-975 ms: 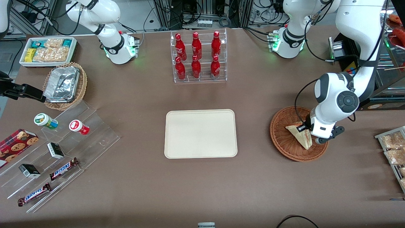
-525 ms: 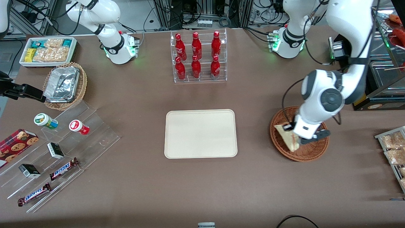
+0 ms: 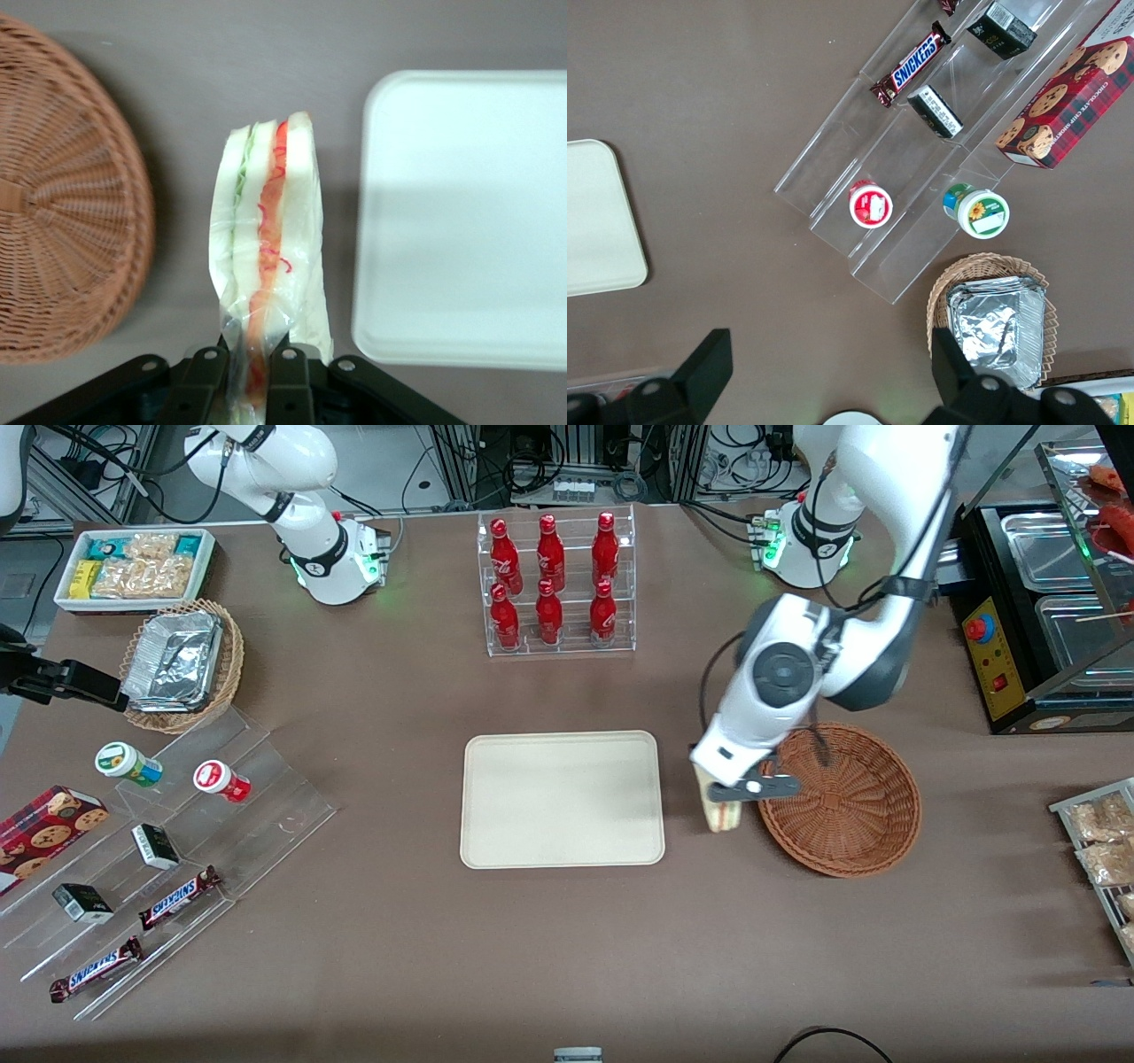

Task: Place sandwich from basket to tray
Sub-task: 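Lift the sandwich and carry it over the beige tray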

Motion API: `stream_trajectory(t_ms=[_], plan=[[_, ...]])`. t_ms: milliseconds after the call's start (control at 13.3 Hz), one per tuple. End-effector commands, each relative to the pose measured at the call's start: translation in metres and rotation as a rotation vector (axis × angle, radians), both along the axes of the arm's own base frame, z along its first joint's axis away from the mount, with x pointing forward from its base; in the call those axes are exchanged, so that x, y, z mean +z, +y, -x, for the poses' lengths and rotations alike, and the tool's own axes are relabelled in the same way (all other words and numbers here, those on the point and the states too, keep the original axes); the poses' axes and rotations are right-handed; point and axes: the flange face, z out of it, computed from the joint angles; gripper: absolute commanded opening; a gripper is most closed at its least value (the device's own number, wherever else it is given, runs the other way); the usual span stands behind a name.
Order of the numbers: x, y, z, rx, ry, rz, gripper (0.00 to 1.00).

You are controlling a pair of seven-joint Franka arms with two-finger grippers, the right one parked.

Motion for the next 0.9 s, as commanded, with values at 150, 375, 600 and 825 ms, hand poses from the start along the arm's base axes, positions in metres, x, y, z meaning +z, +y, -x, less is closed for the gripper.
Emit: stream_trajectory(t_ms=[150, 375, 600, 825], plan=[[-0.004, -0.097, 0.008, -0.11, 0.006, -0.013, 0.0], [-0.023, -0.153, 0.012, -0.098, -0.024, -0.055, 0.0], [-0.051, -0.186, 0.011, -0.076, -0.052, -0.076, 0.0], [-0.073, -0.196, 0.006, -0.096, -0.065, -0.094, 0.0]])
